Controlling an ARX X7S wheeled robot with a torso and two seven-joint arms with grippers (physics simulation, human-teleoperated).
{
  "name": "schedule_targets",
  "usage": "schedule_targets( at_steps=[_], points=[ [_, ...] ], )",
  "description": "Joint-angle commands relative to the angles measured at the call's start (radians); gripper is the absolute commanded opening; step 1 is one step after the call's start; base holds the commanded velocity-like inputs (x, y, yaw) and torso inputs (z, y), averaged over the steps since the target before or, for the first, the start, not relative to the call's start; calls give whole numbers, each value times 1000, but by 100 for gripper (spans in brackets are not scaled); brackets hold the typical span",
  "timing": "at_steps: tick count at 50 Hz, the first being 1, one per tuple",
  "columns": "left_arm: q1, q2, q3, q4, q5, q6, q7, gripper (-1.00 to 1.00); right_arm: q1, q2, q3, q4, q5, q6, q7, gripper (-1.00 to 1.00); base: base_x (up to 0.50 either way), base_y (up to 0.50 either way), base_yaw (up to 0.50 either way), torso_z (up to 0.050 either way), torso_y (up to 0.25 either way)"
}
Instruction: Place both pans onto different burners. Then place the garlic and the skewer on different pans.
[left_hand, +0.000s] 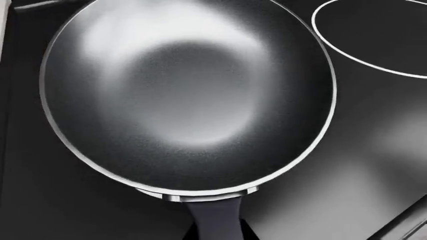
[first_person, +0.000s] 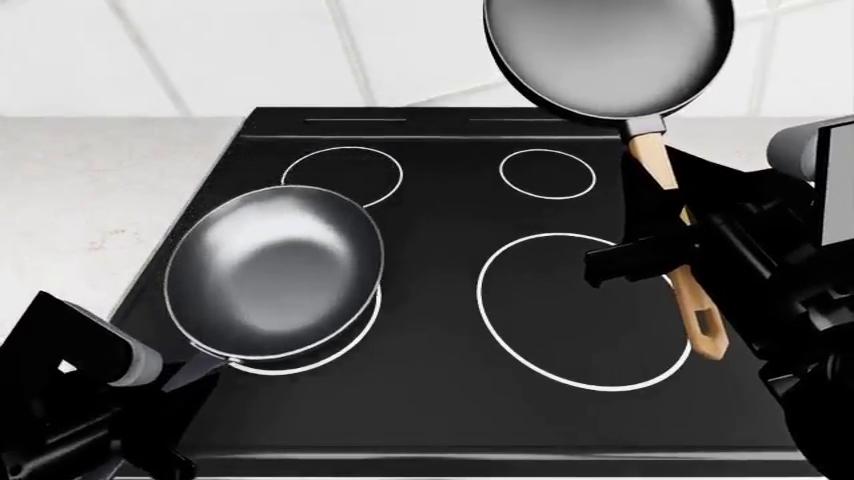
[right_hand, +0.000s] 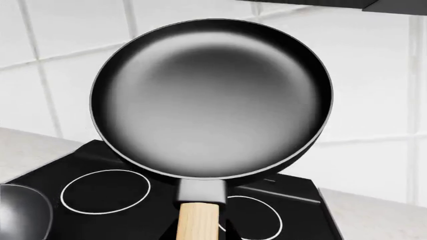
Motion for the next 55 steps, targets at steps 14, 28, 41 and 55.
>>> schedule_targets(
  at_steps=[14,28,41,55],
  points=[
    [-85,26,28,2,10,-27,7,-100,9,4,54,-5,-71,-17,9,-100,0,0,0,1,3],
    [-137,47,74,-10,25,-69,3,-100,3,3,53,1,-82,-24,4,-100,0,0,0,1,4],
    [-146,47,78,-20,17,-85,-22,-100,-11,7,60,2,-86,-35,0,-100,0,0,-1,1,2],
    [-187,41,89,-6,13,-112,-5,100,-16,5,58,11,-96,-41,-8,-100,1,0,-1,1,2]
  ],
)
